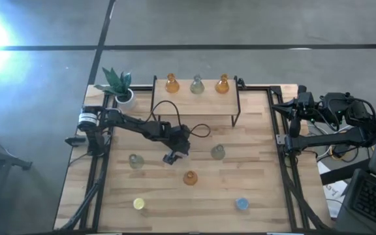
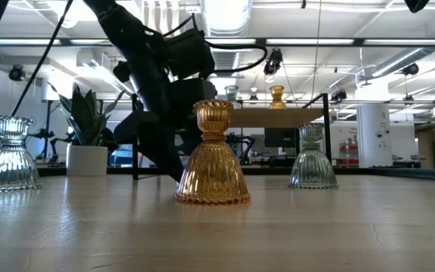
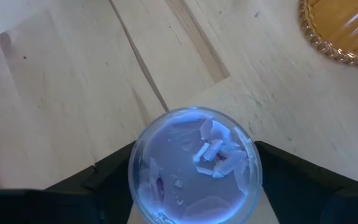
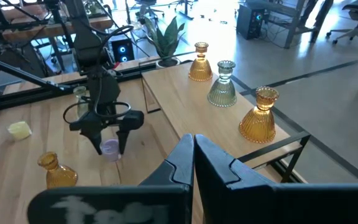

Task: Pick & Place candle stick holders
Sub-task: Put the purple scented candle on the shelf

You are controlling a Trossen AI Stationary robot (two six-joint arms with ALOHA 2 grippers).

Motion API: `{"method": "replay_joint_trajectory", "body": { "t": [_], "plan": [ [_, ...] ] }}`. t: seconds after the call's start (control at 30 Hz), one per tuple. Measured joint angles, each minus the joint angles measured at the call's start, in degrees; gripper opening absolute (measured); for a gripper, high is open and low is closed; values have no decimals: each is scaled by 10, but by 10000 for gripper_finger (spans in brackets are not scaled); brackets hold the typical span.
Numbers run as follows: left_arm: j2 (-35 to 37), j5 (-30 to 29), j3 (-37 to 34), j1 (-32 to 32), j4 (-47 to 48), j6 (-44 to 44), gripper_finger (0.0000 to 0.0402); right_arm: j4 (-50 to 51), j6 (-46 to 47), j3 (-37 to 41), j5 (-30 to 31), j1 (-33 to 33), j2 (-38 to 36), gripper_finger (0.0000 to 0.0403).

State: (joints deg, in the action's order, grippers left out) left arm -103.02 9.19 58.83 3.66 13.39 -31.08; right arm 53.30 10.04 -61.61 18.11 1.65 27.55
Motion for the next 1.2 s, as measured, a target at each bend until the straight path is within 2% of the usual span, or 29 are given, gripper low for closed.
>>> {"method": "replay_joint_trajectory", "body": {
  "t": [0.27,0.5,0.7,1.0,1.2],
  "plan": [
    [0,-1,0,0,-11,-1,236,0,0,0,0,0,0,8],
    [5,-29,0,0,-6,1,235,0,0,0,0,0,0,8],
    [37,-42,17,3,32,2,237,0,0,0,0,0,0,8],
    [113,-39,86,25,120,43,237,0,0,0,0,0,0,8],
    [134,-39,180,57,176,137,237,0,0,0,0,0,0,8]
  ]
}}
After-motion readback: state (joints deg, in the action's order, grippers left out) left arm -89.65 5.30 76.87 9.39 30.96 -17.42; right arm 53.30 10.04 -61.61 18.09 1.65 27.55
